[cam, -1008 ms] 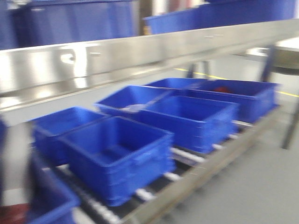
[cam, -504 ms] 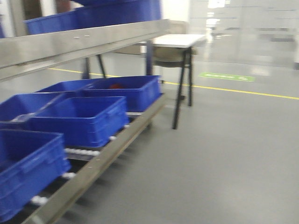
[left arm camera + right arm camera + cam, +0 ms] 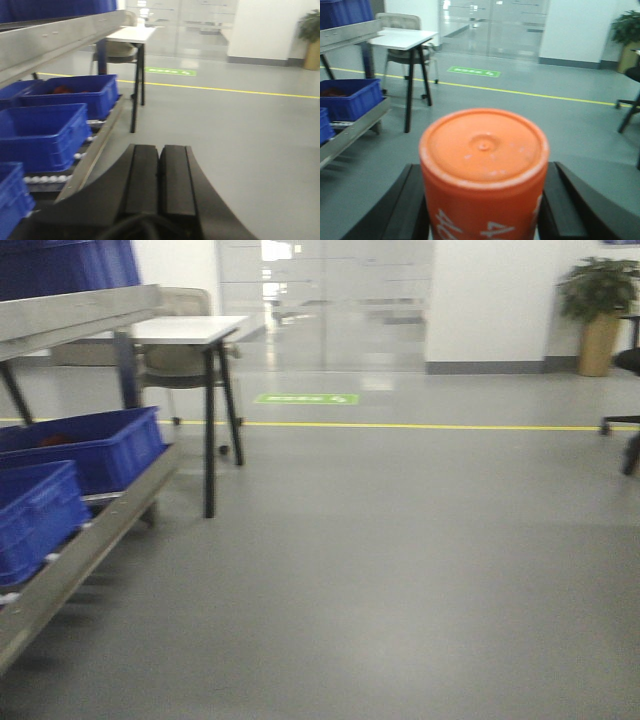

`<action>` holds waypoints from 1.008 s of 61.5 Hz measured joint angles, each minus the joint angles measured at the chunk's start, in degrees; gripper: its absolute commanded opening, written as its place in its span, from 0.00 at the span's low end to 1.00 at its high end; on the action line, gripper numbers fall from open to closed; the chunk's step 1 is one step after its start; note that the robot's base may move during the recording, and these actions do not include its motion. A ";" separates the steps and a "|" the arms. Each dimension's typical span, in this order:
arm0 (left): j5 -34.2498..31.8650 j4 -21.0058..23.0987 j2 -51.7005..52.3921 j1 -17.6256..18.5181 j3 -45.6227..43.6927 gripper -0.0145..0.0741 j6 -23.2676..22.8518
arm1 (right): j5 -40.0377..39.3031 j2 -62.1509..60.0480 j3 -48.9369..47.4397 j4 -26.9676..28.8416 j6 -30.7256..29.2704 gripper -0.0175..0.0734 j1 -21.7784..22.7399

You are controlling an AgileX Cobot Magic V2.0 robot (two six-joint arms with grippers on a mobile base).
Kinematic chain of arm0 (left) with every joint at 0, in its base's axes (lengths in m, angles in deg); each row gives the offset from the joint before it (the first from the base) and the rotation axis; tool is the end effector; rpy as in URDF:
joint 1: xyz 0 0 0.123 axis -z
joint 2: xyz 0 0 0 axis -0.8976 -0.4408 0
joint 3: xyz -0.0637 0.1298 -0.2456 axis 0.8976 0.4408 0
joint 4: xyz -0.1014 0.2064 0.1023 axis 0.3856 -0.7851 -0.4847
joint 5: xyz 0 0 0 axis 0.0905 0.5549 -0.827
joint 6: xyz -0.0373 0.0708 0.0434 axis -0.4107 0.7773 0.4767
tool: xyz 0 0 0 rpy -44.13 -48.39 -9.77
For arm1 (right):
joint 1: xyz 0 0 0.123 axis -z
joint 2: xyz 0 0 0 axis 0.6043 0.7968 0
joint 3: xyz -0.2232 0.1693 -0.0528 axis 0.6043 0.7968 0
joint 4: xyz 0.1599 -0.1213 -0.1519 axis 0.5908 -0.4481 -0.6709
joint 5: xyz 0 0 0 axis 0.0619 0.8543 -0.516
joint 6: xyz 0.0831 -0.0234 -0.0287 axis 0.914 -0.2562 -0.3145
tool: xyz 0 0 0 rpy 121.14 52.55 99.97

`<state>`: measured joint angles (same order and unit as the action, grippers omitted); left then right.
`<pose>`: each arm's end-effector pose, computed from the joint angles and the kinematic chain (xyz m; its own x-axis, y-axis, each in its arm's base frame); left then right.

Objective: Grab orange capacitor from left shelf to right conveyor
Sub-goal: 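Drive the base away from the shelf across the floor, holding the cylinder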

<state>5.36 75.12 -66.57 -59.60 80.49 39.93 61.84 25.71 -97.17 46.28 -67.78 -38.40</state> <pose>0.0566 -0.0046 0.1974 -0.0006 -0.0460 -0.9989 0.0789 0.9958 -0.0459 0.0233 0.0023 0.3349 -0.0434 0.0034 -0.9991 -0.0413 0.9991 0.0052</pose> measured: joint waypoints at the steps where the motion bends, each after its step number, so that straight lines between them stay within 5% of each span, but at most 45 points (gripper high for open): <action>1: 0.00 0.00 0.00 0.00 0.00 0.02 0.00 | 0.00 0.00 0.00 0.00 0.00 0.27 0.00; 62: 0.00 0.00 0.00 0.00 0.00 0.02 0.00 | 0.00 0.00 0.00 0.00 0.00 0.27 0.00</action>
<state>5.36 75.12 -66.57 -59.60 80.49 39.93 61.84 25.71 -97.17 46.28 -67.78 -38.40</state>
